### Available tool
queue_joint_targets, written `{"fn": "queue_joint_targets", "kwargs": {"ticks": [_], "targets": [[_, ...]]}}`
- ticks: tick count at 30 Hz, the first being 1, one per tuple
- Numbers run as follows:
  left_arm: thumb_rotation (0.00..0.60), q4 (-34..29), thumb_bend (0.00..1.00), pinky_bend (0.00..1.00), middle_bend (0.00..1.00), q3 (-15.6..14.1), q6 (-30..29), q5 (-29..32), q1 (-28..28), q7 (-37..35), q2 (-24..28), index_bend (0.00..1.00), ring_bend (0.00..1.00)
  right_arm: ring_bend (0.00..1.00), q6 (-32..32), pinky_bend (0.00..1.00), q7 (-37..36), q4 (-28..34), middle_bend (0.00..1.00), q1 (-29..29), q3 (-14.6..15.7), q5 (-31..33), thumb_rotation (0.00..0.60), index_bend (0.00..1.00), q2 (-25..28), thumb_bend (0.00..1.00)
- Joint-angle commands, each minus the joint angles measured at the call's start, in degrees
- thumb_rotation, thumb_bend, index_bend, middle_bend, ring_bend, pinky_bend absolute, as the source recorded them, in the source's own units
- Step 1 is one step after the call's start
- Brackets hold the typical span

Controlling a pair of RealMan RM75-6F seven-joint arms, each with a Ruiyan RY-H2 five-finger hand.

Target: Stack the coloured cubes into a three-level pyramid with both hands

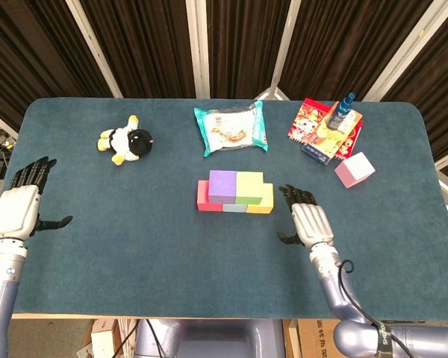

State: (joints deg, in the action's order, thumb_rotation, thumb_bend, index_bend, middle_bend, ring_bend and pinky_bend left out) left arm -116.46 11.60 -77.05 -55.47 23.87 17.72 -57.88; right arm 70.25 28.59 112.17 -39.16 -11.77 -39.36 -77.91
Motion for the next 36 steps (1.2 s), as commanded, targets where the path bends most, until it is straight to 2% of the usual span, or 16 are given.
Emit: {"fn": "queue_joint_targets", "kwargs": {"ticks": [1,5,9,15,27,31,36], "targets": [[0.6,-0.15,0.09,0.0,0.0,0.1,-0.21,-0.28,-0.13,-0.08,0.1,0.0,0.0,0.0,-0.16,0.0,-1.43,-0.45,0.0,1.33,0.23,-1.59,0.6,0.0,3.31,0.31],[0.6,-0.35,0.09,0.0,0.0,0.21,-0.51,-0.71,-0.28,-0.01,0.22,0.0,0.0,0.0,-2.27,0.0,-3.87,-3.06,0.0,2.32,-0.56,-1.1,0.6,0.0,7.89,0.31],[0.6,-0.53,0.09,0.0,0.0,0.38,-1.07,-1.21,-0.41,0.3,0.2,0.0,0.0,0.0,-6.81,0.0,-6.61,-8.29,0.0,2.53,-1.64,0.46,0.6,0.0,12.42,0.31],[0.6,-0.28,0.09,0.0,0.0,0.39,-1.62,-1.39,-0.42,1.34,-0.33,0.0,0.0,0.0,-15.48,0.0,-9.48,-16.86,0.0,1.33,-2.39,4.51,0.6,0.0,15.02,0.31],[0.6,0.86,0.09,0.0,0.0,0.55,-2.74,-0.58,-0.05,4.48,-2.13,0.0,0.0,0.0,-34.62,0.0,-14.03,-36.24,0.0,-5.4,-3.49,16.17,0.6,0.0,10.87,0.31],[0.6,1.64,0.09,0.0,0.0,0.74,-2.97,-0.11,0.17,5.26,-2.79,0.0,0.0,0.0,-38.98,0.0,-15.92,-40.68,0.0,-7.16,-3.63,19.39,0.6,0.0,8.87,0.31],[0.6,2.91,0.09,0.0,0.0,0.98,-2.86,0.81,0.54,6.17,-3.81,0.0,0.0,0.0,-43.21,0.0,-16.8,-48.1,0.0,-10.24,-2.01,22.57,0.6,0.0,5.36,0.31]]}}
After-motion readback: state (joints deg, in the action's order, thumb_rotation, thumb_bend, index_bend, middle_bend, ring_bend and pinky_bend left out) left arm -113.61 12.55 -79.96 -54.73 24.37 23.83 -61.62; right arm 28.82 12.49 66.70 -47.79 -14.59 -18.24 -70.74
